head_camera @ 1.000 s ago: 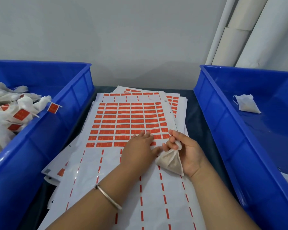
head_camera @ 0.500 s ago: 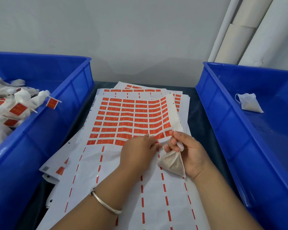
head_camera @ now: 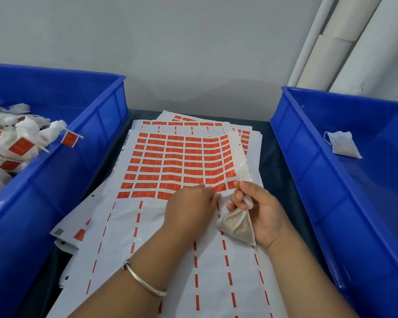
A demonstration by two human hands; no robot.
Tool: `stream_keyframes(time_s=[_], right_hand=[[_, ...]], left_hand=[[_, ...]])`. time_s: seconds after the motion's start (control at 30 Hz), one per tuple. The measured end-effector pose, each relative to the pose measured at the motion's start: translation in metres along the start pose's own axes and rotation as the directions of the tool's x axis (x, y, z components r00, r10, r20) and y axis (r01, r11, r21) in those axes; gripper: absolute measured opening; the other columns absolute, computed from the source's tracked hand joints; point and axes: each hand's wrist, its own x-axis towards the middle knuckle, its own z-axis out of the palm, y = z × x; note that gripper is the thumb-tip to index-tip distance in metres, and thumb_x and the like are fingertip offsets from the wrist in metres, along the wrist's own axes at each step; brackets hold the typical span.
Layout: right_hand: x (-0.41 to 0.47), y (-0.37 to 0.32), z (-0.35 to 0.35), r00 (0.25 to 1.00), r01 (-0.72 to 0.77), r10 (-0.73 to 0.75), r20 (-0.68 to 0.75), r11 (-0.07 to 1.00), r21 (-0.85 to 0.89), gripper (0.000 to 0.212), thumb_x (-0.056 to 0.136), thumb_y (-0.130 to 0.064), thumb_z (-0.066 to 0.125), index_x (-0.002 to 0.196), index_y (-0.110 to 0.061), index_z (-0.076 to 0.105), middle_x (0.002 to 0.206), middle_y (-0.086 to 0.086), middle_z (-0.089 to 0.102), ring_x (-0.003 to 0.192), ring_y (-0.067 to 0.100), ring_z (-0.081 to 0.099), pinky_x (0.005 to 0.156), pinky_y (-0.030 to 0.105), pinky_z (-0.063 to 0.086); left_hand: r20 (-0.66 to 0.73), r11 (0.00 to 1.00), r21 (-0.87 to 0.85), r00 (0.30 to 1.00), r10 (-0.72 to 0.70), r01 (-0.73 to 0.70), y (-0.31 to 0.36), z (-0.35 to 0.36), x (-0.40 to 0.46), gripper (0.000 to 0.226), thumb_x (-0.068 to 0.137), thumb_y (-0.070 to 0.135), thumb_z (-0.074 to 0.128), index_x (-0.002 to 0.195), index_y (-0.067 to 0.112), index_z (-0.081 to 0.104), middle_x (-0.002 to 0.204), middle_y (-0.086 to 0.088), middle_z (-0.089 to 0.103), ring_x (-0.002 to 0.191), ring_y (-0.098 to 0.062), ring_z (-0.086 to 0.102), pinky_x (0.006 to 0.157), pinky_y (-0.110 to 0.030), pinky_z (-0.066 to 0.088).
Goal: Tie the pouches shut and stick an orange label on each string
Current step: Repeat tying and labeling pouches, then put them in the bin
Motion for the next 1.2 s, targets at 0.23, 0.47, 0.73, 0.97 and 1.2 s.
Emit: stream_keyframes(time_s=[0.23, 0.47, 0.73, 0.97, 1.2], right_hand=[[0.000, 0.001, 0.001, 0.999, 0.026, -0.026, 0.030, 1.000, 0.004, 0.018, 0.078, -0.024, 0.064, 0.078, -0.012, 0.077, 0.057, 0.000, 0.061, 0.044, 0.009, 0.052, 0.058, 0.028, 0.055], [0.002, 0.001, 0.000, 1.000, 0.013, -0.013, 0.027, 1.000, 0.009, 0.017, 0.078, -0.023, 0.064, 0.075, -0.012, 0.076, 0.057, 0.000, 0.062, 0.044, 0.008, 0.053, 0.058, 0.028, 0.055], [0.000, 0.000, 0.002, 1.000, 0.004, -0.005, 0.024, 1.000, 0.001, 0.017, 0.077, -0.024, 0.064, 0.075, -0.013, 0.076, 0.058, 0.001, 0.062, 0.045, 0.009, 0.053, 0.059, 0.028, 0.055], [-0.003, 0.000, 0.007, 0.999, -0.001, 0.000, -0.034, 0.999, -0.032, 0.023, 0.071, -0.024, 0.071, 0.089, -0.009, 0.075, 0.076, 0.005, 0.070, 0.057, 0.013, 0.064, 0.058, 0.030, 0.055], [-0.008, -0.004, 0.018, 0.973, 0.162, -0.202, -0.112, 0.943, -0.292, 0.021, 0.059, -0.031, 0.077, 0.078, -0.024, 0.077, 0.094, -0.003, 0.074, 0.084, 0.019, 0.071, 0.070, 0.029, 0.056]], left_hand=[[-0.045, 0.998, -0.054, 0.999, 0.012, -0.014, -0.004, 0.002, -0.002, 0.030, 0.090, 0.046, 0.051, 0.113, 0.034, 0.066, 0.108, 0.014, 0.068, 0.089, -0.009, 0.062, 0.074, -0.017, 0.036], [-0.046, 0.998, -0.046, 0.998, 0.040, -0.042, -0.004, 0.002, -0.001, 0.030, 0.093, 0.044, 0.045, 0.109, 0.034, 0.068, 0.104, 0.013, 0.069, 0.084, -0.008, 0.061, 0.076, -0.016, 0.041], [-0.083, 0.997, -0.069, 0.996, 0.028, -0.034, -0.003, 0.003, -0.001, 0.032, 0.094, 0.043, 0.042, 0.107, 0.032, 0.069, 0.100, 0.013, 0.069, 0.080, -0.008, 0.061, 0.072, -0.016, 0.042], [-0.113, 0.988, -0.147, 0.992, -0.057, 0.040, 0.001, 0.006, 0.000, 0.027, 0.093, 0.038, 0.048, 0.104, 0.028, 0.071, 0.100, 0.010, 0.070, 0.088, -0.010, 0.063, 0.075, -0.019, 0.043], [-0.125, 0.924, -0.331, 0.961, -0.246, 0.194, 0.002, 0.005, 0.003, 0.015, 0.088, 0.032, 0.059, 0.097, 0.027, 0.071, 0.091, 0.011, 0.068, 0.065, -0.005, 0.051, 0.064, -0.013, 0.037]])
